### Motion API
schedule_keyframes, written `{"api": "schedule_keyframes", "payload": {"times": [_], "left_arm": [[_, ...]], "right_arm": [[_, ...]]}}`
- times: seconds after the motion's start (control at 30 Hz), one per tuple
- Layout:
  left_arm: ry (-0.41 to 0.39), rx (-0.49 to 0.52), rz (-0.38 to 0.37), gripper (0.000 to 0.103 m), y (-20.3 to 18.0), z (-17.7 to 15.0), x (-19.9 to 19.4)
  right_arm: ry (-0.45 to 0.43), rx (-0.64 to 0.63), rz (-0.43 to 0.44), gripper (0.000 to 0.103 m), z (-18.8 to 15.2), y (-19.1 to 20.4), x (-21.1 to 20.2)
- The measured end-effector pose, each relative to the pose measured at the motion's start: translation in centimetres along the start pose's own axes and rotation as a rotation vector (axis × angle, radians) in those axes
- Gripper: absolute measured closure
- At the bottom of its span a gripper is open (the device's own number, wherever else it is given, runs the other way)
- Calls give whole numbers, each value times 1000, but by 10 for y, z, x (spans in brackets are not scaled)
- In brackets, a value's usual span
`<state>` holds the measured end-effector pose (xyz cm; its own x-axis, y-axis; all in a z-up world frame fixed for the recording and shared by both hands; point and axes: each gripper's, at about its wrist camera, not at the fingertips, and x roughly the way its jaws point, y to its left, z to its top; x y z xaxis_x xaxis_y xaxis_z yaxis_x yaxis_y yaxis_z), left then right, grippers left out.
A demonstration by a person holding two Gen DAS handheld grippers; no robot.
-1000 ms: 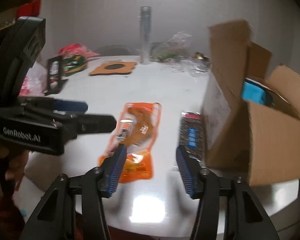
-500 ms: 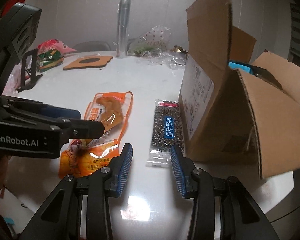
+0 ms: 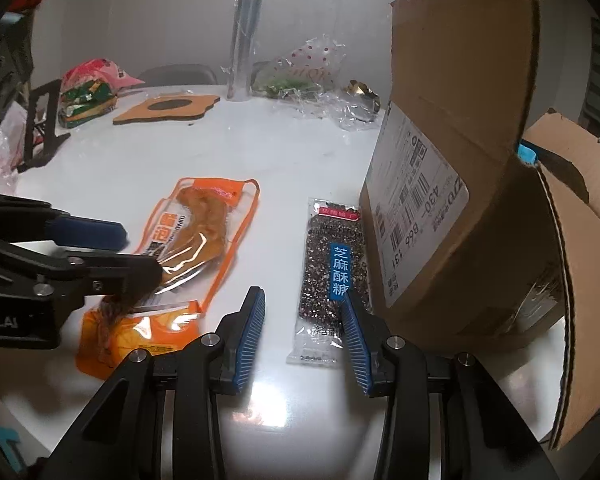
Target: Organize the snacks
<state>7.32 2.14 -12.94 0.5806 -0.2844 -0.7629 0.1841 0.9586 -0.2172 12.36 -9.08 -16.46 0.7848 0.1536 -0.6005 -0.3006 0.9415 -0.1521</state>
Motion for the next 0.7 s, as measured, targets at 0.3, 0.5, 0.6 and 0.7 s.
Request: {"api": "schedule_keyframes", "payload": {"times": [0.3, 0.5, 0.6, 0.7], "left_arm": [[-9, -37, 21, 53, 17, -7, -12], [-20, -49, 13, 53, 20, -11, -19], [-29, -52, -15, 49, 16, -10, -20], [-32, -33, -22, 44, 7, -6, -17]], "right_arm": [[-8, 25, 23, 66, -6, 0, -5], [-21, 13, 58, 66, -16, 7, -18], [-20, 8, 61, 66, -21, 10, -26], [-26, -5, 43, 67, -24, 13, -32]]}}
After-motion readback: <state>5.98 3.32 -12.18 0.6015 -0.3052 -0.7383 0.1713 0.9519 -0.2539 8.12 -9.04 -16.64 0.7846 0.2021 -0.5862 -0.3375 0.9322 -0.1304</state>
